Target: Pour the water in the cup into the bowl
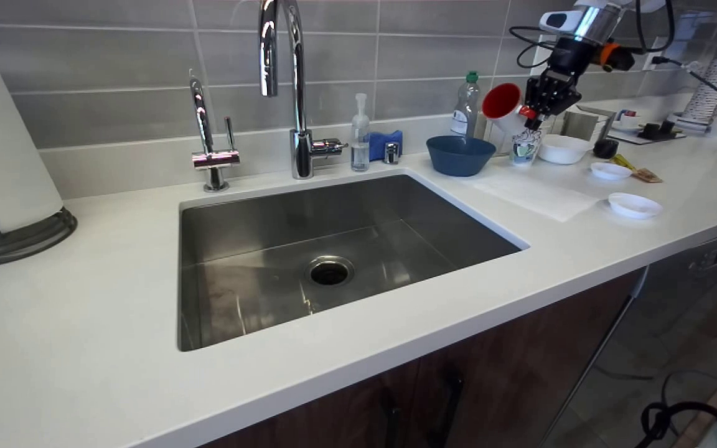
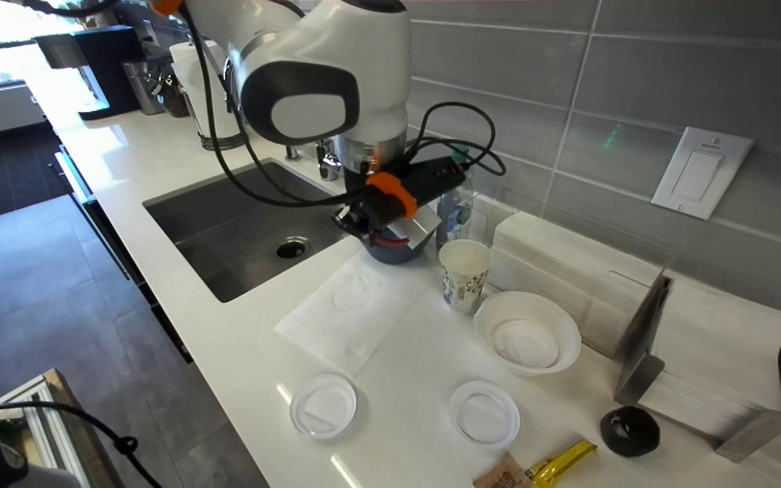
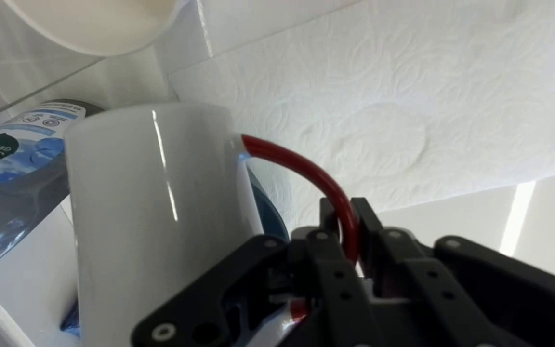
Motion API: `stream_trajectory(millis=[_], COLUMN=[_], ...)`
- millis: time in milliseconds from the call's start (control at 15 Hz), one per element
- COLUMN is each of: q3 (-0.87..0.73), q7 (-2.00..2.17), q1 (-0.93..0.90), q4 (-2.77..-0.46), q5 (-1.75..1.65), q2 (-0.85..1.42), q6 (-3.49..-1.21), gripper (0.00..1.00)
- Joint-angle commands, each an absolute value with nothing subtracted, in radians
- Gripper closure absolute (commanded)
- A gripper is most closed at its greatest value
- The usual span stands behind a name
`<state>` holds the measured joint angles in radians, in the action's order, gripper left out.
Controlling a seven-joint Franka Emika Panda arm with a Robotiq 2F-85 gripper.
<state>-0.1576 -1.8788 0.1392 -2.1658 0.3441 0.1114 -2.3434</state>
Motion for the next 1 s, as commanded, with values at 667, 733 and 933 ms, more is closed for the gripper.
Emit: stream_trajectory(millis=[667, 733, 933], q3=[-0.1, -0.097, -0.09], q7=[-1.554, -1.534, -1.485], q1=[0.11, 0.106, 0.097], q4=[-2.112, -2.104, -2.076], q5=[-0.065, -0.085, -0.138], q2=[0.157, 0.16, 0.178], q6=[-2.444, -2.44, -2.438], gripper=[0.97, 0.97, 0.97])
